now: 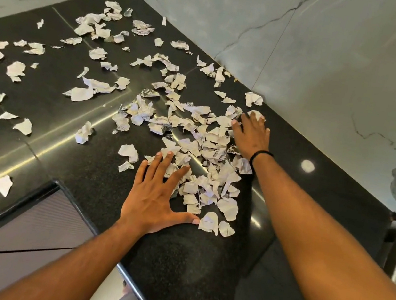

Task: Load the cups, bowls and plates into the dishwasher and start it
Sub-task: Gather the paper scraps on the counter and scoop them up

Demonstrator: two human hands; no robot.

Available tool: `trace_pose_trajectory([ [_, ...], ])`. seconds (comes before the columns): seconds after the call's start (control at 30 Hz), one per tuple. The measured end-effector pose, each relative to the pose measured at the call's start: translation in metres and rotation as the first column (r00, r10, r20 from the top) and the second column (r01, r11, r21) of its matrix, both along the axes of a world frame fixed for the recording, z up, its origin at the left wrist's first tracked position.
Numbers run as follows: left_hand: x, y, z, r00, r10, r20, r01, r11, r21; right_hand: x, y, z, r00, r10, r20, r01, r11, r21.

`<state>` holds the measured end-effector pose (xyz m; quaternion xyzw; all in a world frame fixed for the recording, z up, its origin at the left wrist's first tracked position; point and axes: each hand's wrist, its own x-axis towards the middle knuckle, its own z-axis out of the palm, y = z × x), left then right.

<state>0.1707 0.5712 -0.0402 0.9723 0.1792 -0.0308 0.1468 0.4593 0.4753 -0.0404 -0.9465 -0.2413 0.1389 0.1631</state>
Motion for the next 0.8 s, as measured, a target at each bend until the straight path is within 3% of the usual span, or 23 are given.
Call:
trace_pose_trajectory([
  [0.1,-0.001,0.0,-0.001,1.0,0.011,0.008,-0.011,1.0,-0.001,-0.04,-0.001,-0.006,0.986,0.153,0.07,-0.152,0.988,-0.016],
  [0.23,-0.001,-0.001,0.0,1.0,0.014,-0.015,-0.014,1.0,0.01,-0.093,-0.011,-0.007,0.954,0.298,0.033,-0.3,0.952,0.054],
  [0.3,0.0,-0.001,0.001,1.0,0.017,-0.02,-0.017,1.0,0.009,-0.095,-0.013,-0.001,0.96,0.278,0.031,-0.279,0.942,0.187],
  [0.4,0.0,-0.001,0.002,1.0,0.015,-0.01,-0.015,1.0,-0.01,-0.069,-0.005,0.011,0.985,0.09,0.145,-0.135,0.931,0.339],
  [0.53,0.001,0.0,0.001,1.0,0.016,-0.004,-0.016,1.0,-0.02,-0.002,0.018,0.023,0.979,-0.043,0.198,-0.009,0.967,0.253],
  [0.67,0.001,0.0,0.001,1.0,0.02,-0.017,-0.02,1.0,-0.022,0.05,0.036,0.014,0.998,-0.005,0.057,0.002,0.998,0.063],
  [0.73,0.002,0.001,0.002,1.0,0.021,-0.014,-0.021,1.0,-0.02,0.049,0.042,0.004,0.998,0.015,0.06,-0.013,0.999,-0.045],
  [0.8,0.001,0.001,0.001,0.999,0.019,-0.027,-0.02,1.0,-0.018,0.029,0.047,-0.003,0.99,0.065,0.122,-0.06,0.997,-0.048],
])
